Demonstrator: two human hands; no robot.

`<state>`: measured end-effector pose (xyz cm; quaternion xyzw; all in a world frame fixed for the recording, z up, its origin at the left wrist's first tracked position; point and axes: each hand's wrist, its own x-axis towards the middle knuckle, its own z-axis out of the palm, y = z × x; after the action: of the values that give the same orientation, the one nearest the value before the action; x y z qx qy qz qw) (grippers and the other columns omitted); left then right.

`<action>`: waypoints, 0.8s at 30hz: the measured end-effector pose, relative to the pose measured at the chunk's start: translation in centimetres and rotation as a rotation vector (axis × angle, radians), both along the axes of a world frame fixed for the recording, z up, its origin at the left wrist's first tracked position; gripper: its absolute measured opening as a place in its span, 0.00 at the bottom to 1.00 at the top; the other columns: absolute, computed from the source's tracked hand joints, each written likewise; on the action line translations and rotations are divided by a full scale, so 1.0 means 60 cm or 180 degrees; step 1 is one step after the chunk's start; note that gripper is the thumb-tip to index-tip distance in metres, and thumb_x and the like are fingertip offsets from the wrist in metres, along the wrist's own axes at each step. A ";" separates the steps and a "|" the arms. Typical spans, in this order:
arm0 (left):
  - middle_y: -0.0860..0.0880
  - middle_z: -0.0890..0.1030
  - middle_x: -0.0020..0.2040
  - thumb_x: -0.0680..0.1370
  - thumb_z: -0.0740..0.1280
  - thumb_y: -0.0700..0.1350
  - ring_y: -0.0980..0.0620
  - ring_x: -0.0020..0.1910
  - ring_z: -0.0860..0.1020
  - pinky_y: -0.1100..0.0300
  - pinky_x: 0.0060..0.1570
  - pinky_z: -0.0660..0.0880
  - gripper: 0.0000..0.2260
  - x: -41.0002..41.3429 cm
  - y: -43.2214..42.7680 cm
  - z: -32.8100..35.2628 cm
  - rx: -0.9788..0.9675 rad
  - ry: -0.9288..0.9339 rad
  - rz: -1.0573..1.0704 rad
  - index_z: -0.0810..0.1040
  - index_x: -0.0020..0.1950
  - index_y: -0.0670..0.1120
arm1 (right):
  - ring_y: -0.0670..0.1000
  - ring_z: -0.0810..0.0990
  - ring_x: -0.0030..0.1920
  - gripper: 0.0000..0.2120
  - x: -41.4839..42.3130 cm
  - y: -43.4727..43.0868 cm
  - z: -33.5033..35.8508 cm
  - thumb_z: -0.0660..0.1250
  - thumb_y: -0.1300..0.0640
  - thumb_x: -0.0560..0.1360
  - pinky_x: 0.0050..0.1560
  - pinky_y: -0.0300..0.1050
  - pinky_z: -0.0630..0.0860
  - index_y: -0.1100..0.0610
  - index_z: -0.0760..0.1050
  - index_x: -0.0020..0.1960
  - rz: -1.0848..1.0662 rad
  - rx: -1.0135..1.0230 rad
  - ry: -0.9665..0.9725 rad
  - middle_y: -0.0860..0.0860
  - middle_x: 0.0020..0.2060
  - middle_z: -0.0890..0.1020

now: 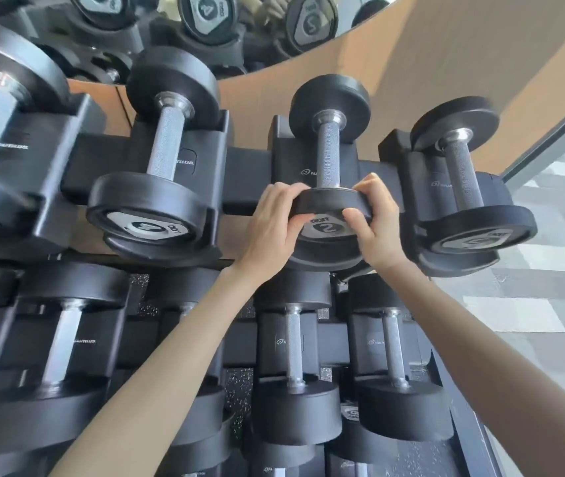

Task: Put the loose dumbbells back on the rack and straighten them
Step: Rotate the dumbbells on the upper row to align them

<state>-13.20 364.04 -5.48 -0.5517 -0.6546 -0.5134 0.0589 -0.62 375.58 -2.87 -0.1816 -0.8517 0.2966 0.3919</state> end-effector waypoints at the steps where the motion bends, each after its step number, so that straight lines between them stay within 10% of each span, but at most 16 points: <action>1: 0.40 0.76 0.49 0.80 0.59 0.50 0.48 0.49 0.70 0.59 0.52 0.67 0.18 -0.001 0.001 0.011 0.0001 0.0237 -0.0020 0.74 0.59 0.36 | 0.38 0.66 0.38 0.20 0.006 0.000 -0.011 0.57 0.42 0.75 0.40 0.35 0.63 0.61 0.68 0.45 0.0003 -0.0213 0.0023 0.52 0.38 0.68; 5: 0.44 0.75 0.47 0.79 0.59 0.56 0.50 0.48 0.70 0.65 0.51 0.66 0.20 0.012 0.011 0.026 -0.0042 0.0322 0.0030 0.75 0.57 0.40 | 0.40 0.69 0.38 0.27 0.033 0.013 -0.019 0.48 0.32 0.75 0.41 0.32 0.66 0.56 0.64 0.50 0.0039 -0.0481 -0.0212 0.44 0.39 0.70; 12: 0.45 0.75 0.52 0.78 0.59 0.45 0.49 0.49 0.74 0.71 0.48 0.66 0.17 0.022 -0.003 -0.018 -0.0470 -0.1049 0.0011 0.67 0.63 0.36 | 0.45 0.71 0.46 0.22 0.070 0.013 0.009 0.53 0.48 0.78 0.49 0.39 0.67 0.62 0.66 0.64 0.0211 0.0021 -0.0913 0.50 0.52 0.72; 20: 0.39 0.76 0.58 0.81 0.60 0.41 0.41 0.56 0.75 0.64 0.50 0.65 0.15 0.034 -0.009 0.004 -0.0962 -0.0789 0.0286 0.66 0.65 0.37 | 0.53 0.73 0.54 0.22 0.073 -0.003 0.012 0.53 0.51 0.78 0.50 0.34 0.62 0.64 0.64 0.66 -0.0008 -0.0191 -0.0970 0.57 0.58 0.75; 24: 0.41 0.75 0.61 0.81 0.61 0.44 0.43 0.60 0.73 0.48 0.56 0.72 0.17 0.024 -0.060 0.044 -0.1442 0.0251 0.0619 0.67 0.68 0.39 | 0.60 0.73 0.57 0.22 0.076 -0.009 0.037 0.53 0.49 0.80 0.54 0.45 0.64 0.63 0.65 0.66 -0.0124 0.0612 -0.1475 0.58 0.59 0.75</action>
<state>-11.77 360.44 -2.86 -0.5049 -0.8002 -0.3235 0.0084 3.94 375.02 -0.64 -0.2231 -0.9395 0.1570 0.2072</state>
